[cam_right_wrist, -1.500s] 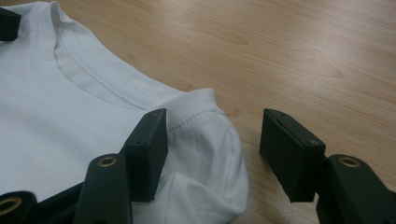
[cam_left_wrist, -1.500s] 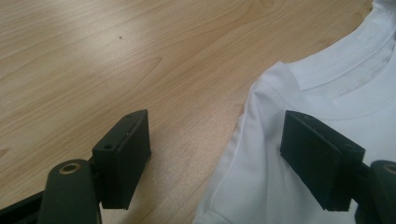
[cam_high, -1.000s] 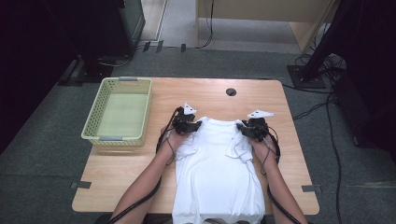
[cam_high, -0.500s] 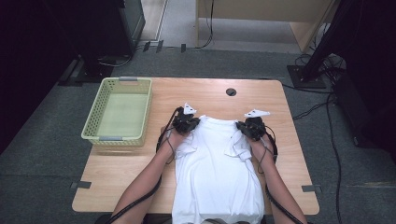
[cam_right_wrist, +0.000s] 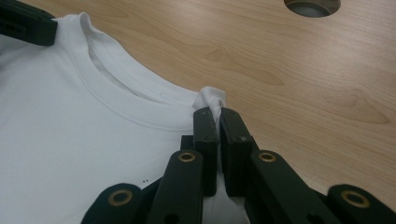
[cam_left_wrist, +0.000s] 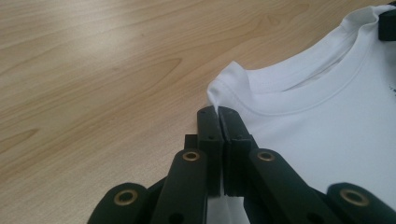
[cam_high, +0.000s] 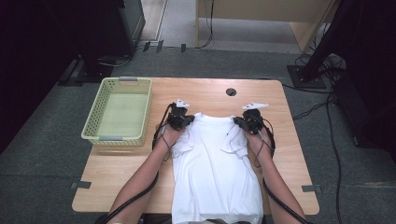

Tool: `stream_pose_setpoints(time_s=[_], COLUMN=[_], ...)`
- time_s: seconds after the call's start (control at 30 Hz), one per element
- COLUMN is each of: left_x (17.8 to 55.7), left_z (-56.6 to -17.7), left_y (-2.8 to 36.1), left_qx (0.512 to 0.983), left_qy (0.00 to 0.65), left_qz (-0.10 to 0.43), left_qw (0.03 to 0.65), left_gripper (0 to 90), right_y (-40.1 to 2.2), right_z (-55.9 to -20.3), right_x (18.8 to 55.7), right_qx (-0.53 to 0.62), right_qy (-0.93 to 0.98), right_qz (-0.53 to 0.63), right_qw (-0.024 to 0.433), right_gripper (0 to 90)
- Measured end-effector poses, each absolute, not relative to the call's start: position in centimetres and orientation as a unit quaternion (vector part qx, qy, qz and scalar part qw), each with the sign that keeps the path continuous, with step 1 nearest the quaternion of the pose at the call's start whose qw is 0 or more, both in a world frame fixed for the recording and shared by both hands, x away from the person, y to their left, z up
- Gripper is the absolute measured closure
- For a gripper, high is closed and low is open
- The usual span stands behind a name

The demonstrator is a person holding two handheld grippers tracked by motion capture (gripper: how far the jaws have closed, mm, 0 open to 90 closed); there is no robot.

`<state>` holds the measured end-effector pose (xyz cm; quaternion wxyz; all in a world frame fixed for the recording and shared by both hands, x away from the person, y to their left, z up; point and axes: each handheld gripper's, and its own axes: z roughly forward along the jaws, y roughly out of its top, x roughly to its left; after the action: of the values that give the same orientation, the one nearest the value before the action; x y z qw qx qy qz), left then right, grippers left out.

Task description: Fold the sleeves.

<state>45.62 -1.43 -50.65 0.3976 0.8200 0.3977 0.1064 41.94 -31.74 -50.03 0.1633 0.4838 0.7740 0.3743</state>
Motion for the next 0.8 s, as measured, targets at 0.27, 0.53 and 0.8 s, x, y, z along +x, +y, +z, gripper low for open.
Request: stream_pose_setpoints(time_s=[0.27, 0.53, 0.8], left_x=[46.4, 47.4, 48.0], left_z=[-49.2, -47.3, -44.9], left_y=[-0.8, -0.5, -0.7], left_qx=[0.810, 0.801, 0.795], left_qy=[0.405, 0.407, 0.405], left_qz=[0.113, 0.115, 0.136], left_qw=[0.409, 0.423, 0.432], left_gripper=[90.0, 90.0, 90.0], right_y=[-30.9, -30.6, -30.7], right_z=[-48.7, -46.5, -44.4], right_x=[42.8, 43.3, 43.9], right_qx=[0.473, 0.465, 0.464], right_qy=[0.777, 0.768, 0.760], right_qz=[0.373, 0.388, 0.398], right_qw=[0.181, 0.208, 0.222], right_gripper=[87.6, 87.4, 87.4])
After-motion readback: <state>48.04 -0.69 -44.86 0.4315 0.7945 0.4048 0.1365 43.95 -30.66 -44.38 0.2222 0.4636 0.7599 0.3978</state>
